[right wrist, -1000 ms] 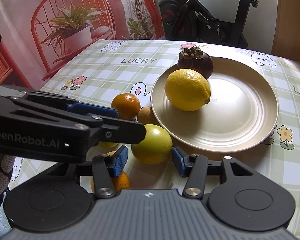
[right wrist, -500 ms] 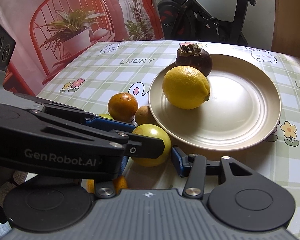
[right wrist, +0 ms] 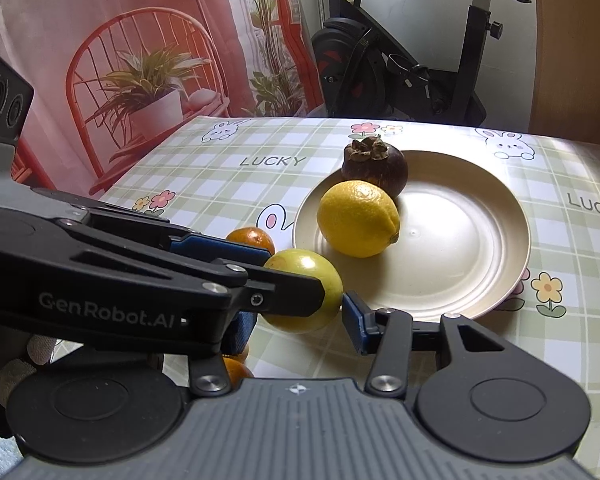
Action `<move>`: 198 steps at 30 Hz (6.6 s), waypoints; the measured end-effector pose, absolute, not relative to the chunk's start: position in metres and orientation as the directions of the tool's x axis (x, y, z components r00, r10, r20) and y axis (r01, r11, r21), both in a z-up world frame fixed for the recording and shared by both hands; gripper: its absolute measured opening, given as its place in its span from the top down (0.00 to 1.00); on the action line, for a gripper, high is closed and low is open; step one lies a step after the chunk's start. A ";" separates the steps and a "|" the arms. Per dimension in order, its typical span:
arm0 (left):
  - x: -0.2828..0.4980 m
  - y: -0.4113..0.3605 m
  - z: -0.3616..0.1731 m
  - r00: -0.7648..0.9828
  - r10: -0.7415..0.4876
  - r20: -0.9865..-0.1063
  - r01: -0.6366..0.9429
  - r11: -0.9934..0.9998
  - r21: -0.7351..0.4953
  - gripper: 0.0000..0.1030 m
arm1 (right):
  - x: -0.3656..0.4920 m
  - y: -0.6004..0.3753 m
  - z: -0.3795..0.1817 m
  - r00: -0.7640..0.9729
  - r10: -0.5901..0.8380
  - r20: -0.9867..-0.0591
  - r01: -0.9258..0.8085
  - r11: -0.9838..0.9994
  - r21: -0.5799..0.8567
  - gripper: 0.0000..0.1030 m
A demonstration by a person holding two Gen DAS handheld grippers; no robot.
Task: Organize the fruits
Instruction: 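Carry the green fruit in the left gripper onto the plate beside the lemon, then open the left gripper to release the green fruit and lift away, then move the left tool down to the orange and close on it, then carry the orange in the left gripper over the plate and lower it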
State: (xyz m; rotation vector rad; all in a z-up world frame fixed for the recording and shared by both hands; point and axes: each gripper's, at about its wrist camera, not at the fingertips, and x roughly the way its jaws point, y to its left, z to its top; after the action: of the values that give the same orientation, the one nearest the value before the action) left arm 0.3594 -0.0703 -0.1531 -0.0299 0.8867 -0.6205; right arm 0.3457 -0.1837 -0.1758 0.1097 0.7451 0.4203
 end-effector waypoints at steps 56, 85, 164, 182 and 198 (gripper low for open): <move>0.309 0.043 -0.063 0.853 -0.170 -0.494 0.122 0.984 -0.130 0.56 | 0.319 -0.193 -0.124 0.783 0.329 -0.529 -0.262 0.944 0.199 0.51; 0.284 0.057 -0.100 0.774 -0.276 -0.569 0.178 0.958 -0.224 0.56 | 0.311 -0.168 -0.126 0.740 0.332 -0.585 -0.308 0.940 0.144 0.51; 0.348 -0.060 -0.100 0.554 -0.553 -0.623 0.516 0.815 -0.264 0.57 | 0.330 -0.166 -0.113 0.731 0.405 -0.550 -0.436 0.896 0.080 0.55; 0.453 -0.123 -0.138 0.476 -0.513 -0.714 0.548 0.809 -0.215 0.57 | 0.416 -0.225 -0.145 0.732 0.367 -0.573 -0.359 0.924 0.134 0.55; 0.501 -0.150 -0.170 0.456 -0.447 -0.770 0.526 0.833 -0.171 0.57 | 0.471 -0.251 -0.186 0.706 0.374 -0.602 -0.324 0.926 0.195 0.55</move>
State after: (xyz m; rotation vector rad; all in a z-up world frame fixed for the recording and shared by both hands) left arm 0.5012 -0.1501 -0.1700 0.0961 0.9183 -0.6007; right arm 0.4712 -0.2509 -0.1864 0.0764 0.6850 0.3885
